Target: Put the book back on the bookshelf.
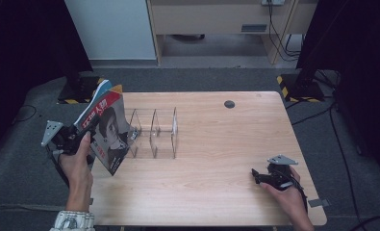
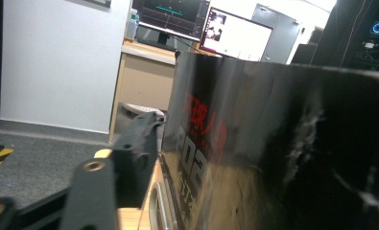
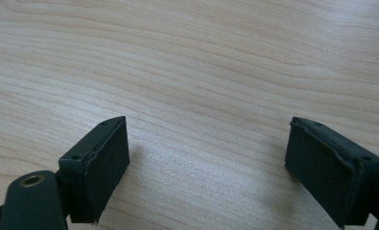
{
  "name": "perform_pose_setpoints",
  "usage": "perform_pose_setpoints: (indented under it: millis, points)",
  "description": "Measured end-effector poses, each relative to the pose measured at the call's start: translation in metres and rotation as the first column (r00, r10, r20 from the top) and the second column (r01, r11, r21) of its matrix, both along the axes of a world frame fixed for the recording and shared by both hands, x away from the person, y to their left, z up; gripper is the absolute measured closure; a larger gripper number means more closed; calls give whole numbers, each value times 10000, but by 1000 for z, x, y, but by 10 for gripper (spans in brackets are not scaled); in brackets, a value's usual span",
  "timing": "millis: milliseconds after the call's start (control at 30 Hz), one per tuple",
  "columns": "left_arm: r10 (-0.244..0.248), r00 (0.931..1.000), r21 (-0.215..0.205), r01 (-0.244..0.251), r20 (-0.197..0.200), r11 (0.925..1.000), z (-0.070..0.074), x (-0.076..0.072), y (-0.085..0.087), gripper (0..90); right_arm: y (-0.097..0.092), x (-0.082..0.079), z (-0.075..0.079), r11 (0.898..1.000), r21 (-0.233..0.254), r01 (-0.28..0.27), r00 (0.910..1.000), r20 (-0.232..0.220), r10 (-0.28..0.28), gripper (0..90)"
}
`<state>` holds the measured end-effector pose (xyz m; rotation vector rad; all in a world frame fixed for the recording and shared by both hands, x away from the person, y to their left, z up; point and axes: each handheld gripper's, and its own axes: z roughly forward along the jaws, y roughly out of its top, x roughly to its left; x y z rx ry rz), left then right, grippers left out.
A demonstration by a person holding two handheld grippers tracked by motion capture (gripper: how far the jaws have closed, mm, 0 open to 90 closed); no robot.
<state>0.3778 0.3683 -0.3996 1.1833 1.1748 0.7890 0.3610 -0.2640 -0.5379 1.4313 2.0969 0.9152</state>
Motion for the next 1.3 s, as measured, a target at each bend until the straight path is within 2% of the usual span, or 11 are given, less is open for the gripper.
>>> perform_pose_setpoints:
  millis: [33, 67, 167, 200, 467, 767, 1067, 1300]
  points:
    - [38, 10000, 18, -38, -26, 10000, 0, 0, 0, 308, 0, 0, 0, 10000, 1, 1, 10000, 1, -1, 155]
    - [86, 9999, -5, -86, -128, 10000, -1, 0, 0, 262, 0, 0, 0, 10000, 0, -4, 10000, -5, 4, 154]
    - [51, 9997, 7, -51, -223, 10000, -1, 1, 0, 226, 0, 0, 0, 10000, 3, 3, 10000, -3, -3, 154]
    - [17, 9995, 50, -15, -310, 10000, -2, 1, 0, 189, 0, 0, 0, 10000, 3, 1, 10000, -3, -1, 154]
    - [62, 9991, 234, -53, -408, 9997, -3, -3, -1, 99, 1, 0, 0, 10000, 13, 4, 10000, 1, -4, 152]
    - [-6, 9985, 319, 24, -553, 9995, -4, -6, -1, 79, 1, 1, 0, 10000, -49, -11, 10000, 10, 11, 142]
    - [194, 9981, 922, -139, -588, 9956, -4, -11, -5, 79, 3, 0, 0, 10000, -88, -17, 10000, -63, 16, 111]
    - [196, 9979, 863, -142, -624, 9962, -6, -17, -4, 81, 4, 0, 0, 10000, -86, 28, 10000, -68, -28, 108]
